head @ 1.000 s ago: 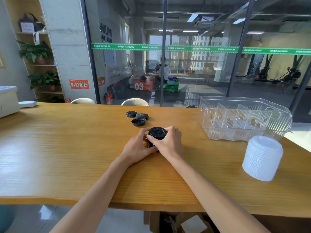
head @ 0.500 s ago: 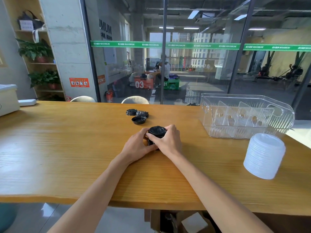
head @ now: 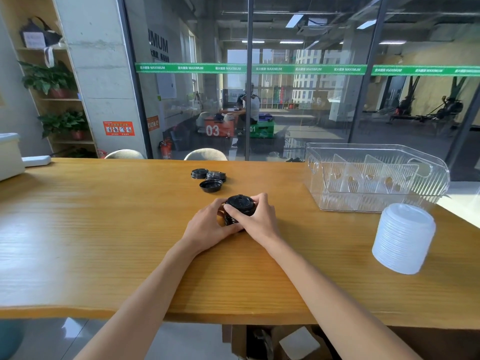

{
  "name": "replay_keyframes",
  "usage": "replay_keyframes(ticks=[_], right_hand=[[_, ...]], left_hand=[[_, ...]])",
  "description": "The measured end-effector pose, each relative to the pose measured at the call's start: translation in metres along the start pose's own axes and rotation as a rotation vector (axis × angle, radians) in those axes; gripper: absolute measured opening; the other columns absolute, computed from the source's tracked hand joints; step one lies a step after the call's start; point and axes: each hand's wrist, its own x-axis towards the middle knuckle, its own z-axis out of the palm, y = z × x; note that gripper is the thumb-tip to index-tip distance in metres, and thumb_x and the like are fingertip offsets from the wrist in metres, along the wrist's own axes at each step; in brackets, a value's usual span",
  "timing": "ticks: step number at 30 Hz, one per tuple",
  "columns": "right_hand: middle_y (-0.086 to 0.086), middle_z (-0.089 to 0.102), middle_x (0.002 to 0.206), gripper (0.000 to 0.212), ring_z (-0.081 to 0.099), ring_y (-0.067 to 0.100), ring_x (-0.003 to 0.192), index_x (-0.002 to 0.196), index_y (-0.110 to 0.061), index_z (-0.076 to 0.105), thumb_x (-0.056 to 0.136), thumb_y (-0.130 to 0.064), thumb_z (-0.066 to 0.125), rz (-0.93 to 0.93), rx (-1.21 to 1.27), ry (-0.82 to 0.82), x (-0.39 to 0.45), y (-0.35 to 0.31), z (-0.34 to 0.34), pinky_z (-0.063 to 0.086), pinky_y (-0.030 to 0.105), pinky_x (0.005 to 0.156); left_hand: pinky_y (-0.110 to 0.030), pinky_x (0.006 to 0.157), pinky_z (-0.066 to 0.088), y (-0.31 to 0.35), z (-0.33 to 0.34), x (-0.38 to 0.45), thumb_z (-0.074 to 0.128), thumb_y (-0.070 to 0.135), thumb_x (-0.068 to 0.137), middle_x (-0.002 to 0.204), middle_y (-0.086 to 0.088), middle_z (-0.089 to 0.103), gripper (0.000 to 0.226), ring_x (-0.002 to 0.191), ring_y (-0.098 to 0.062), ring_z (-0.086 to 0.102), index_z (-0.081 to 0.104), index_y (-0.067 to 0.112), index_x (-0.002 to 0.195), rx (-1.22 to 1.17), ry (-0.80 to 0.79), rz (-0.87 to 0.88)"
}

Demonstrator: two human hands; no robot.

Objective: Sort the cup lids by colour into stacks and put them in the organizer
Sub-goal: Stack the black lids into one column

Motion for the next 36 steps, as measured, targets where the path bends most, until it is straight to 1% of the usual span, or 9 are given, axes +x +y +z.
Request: replay_keyframes(ticks=[3, 4, 9, 14, 17, 21, 26, 30, 36], right_hand=[[-0.010, 0.064, 0.123, 0.066, 0.060, 0.001, 0.111, 0.122, -0.031, 0.060, 0.075, -0.073, 0.083, -0.007, 0.112, -0.021, 0.003, 0.003, -0.013, 0.050, 0.023, 0.084], [-0.012, 0.065, 0.123, 0.062, 0.060, 0.000, 0.111, 0.123, -0.031, 0.064, 0.078, -0.069, 0.083, -0.017, 0.121, -0.031, 0.004, 0.005, -0.018, 0.050, 0.021, 0.084], [-0.011, 0.068, 0.130, 0.063, 0.062, 0.009, 0.123, 0.136, -0.028, 0.068, 0.084, -0.059, 0.084, -0.031, 0.145, -0.113, 0.003, 0.012, -0.032, 0.053, 0.039, 0.109], [-0.011, 0.067, 0.137, 0.067, 0.059, 0.007, 0.129, 0.143, -0.026, 0.066, 0.086, -0.055, 0.084, -0.047, 0.139, -0.159, 0.004, 0.013, -0.037, 0.050, 0.040, 0.115], [-0.009, 0.066, 0.140, 0.069, 0.059, 0.008, 0.130, 0.146, -0.023, 0.064, 0.088, -0.056, 0.081, -0.075, 0.088, -0.168, 0.006, 0.015, -0.039, 0.049, 0.037, 0.115], [-0.007, 0.068, 0.136, 0.068, 0.061, 0.008, 0.123, 0.146, -0.019, 0.064, 0.091, -0.056, 0.078, -0.140, -0.009, -0.173, 0.009, 0.015, -0.042, 0.050, 0.028, 0.104], [-0.010, 0.069, 0.130, 0.056, 0.062, 0.008, 0.120, 0.144, -0.021, 0.065, 0.097, -0.050, 0.074, -0.156, 0.010, -0.202, 0.006, 0.017, -0.045, 0.052, 0.035, 0.108], [-0.007, 0.070, 0.128, 0.053, 0.063, 0.010, 0.118, 0.141, -0.020, 0.067, 0.098, -0.048, 0.074, -0.164, -0.001, -0.178, 0.005, 0.016, -0.041, 0.053, 0.037, 0.107], [-0.003, 0.067, 0.133, 0.057, 0.061, 0.012, 0.120, 0.143, -0.018, 0.064, 0.097, -0.049, 0.074, -0.161, -0.022, -0.190, 0.008, 0.017, -0.041, 0.053, 0.034, 0.104]], left_hand=[[-0.043, 0.102, 0.056, 0.000, -0.001, 0.000, 0.082, 0.073, 0.078, 0.135, 0.010, 0.070, 0.093, 0.123, -0.009, 0.065, 0.048, 0.031, 0.154, -0.031, -0.005, -0.004], [-0.043, 0.103, 0.056, 0.001, -0.001, 0.000, 0.082, 0.073, 0.078, 0.136, 0.010, 0.070, 0.094, 0.123, -0.009, 0.065, 0.047, 0.031, 0.155, -0.043, -0.007, -0.007], [-0.045, 0.106, 0.055, 0.002, -0.003, -0.001, 0.081, 0.072, 0.079, 0.137, 0.010, 0.068, 0.096, 0.123, -0.008, 0.065, 0.041, 0.035, 0.159, -0.118, -0.018, -0.012], [-0.044, 0.105, 0.056, 0.001, -0.004, -0.004, 0.070, 0.079, 0.084, 0.132, 0.010, 0.070, 0.086, 0.120, -0.005, 0.066, 0.049, 0.035, 0.154, -0.189, -0.040, -0.008], [-0.042, 0.105, 0.056, 0.001, -0.007, -0.003, 0.066, 0.078, 0.085, 0.131, 0.010, 0.072, 0.083, 0.119, -0.004, 0.066, 0.053, 0.033, 0.153, -0.212, -0.050, -0.006], [-0.031, 0.098, 0.055, 0.000, -0.007, -0.002, 0.068, 0.075, 0.086, 0.127, 0.012, 0.074, 0.077, 0.116, -0.001, 0.068, 0.057, 0.034, 0.149, -0.235, -0.053, 0.005], [-0.022, 0.090, 0.053, -0.001, -0.007, -0.001, 0.073, 0.070, 0.087, 0.121, 0.013, 0.076, 0.070, 0.112, 0.002, 0.068, 0.060, 0.035, 0.147, -0.255, -0.053, -0.003], [-0.034, 0.097, 0.057, -0.001, -0.006, 0.000, 0.074, 0.070, 0.083, 0.117, 0.011, 0.078, 0.072, 0.111, -0.002, 0.071, 0.064, 0.032, 0.144, -0.268, -0.040, -0.008], [-0.038, 0.098, 0.058, -0.004, -0.002, 0.002, 0.076, 0.068, 0.085, 0.117, 0.011, 0.078, 0.069, 0.112, -0.003, 0.071, 0.065, 0.032, 0.143, -0.272, -0.038, -0.005]])
